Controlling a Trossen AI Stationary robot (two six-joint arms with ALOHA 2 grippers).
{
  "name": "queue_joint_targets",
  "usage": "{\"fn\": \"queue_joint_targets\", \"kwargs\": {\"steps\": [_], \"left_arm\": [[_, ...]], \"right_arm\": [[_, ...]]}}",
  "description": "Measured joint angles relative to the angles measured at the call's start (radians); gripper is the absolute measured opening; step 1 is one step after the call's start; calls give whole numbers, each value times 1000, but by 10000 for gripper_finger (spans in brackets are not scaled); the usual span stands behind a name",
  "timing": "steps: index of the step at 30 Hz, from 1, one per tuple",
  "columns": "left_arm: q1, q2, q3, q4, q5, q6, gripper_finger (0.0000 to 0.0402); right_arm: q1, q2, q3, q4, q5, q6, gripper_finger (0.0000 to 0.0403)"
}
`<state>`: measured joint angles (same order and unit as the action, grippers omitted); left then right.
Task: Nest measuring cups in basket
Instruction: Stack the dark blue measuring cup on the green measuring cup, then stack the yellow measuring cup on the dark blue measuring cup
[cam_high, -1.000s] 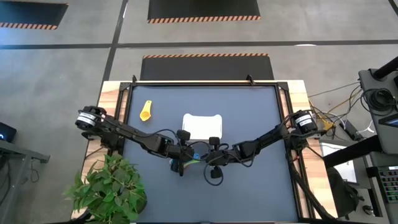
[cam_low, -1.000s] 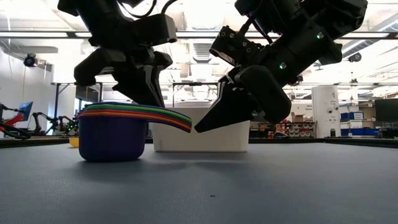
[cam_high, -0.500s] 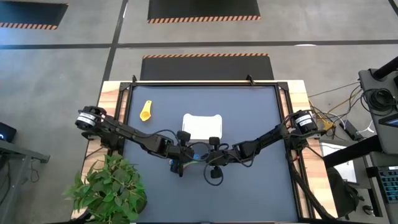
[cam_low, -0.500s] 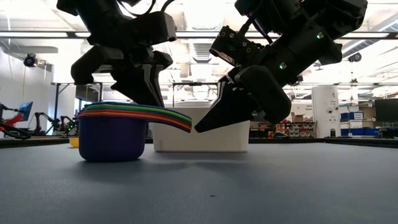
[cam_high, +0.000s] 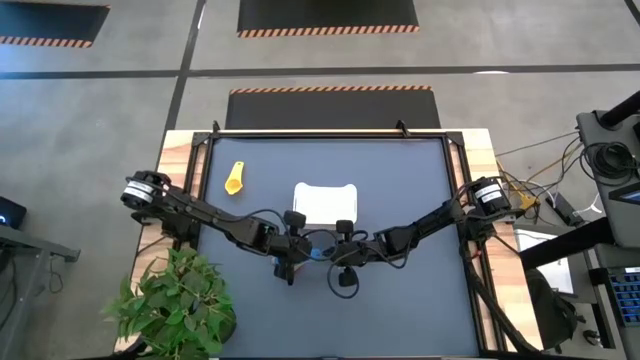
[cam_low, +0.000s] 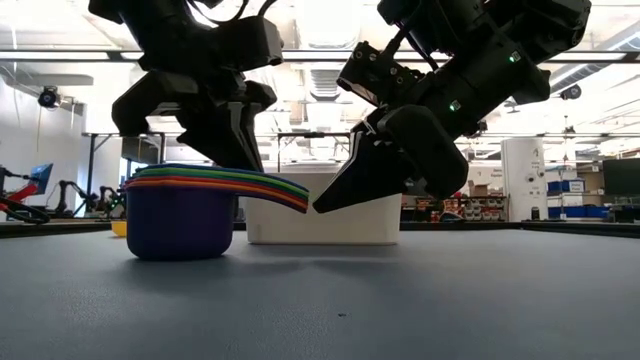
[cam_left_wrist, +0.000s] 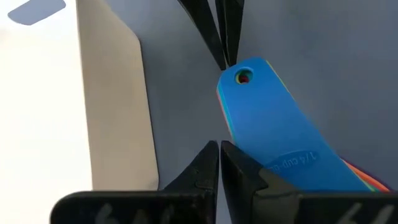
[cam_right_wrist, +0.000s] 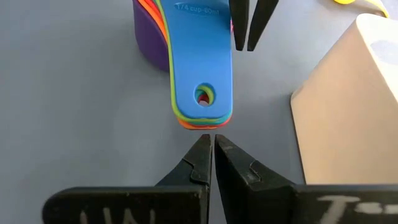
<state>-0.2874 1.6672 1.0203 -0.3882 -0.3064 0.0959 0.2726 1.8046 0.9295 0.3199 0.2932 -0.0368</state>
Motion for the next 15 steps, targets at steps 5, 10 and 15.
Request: {"fn": "queue_joint_targets", "kwargs": {"steps": [5,10,15], "left_arm": [[0,-11,27,-43,-33,19,0],[-1,-22,114,-148,-43,59,0],[-1,-42,232,-254,-42,106,0]], "right_arm": [[4,0,0,-1,-1,0,9],[15,-18,0,-32,-5,10,9],[28,-69,0,-100,-5,33,9]]}}
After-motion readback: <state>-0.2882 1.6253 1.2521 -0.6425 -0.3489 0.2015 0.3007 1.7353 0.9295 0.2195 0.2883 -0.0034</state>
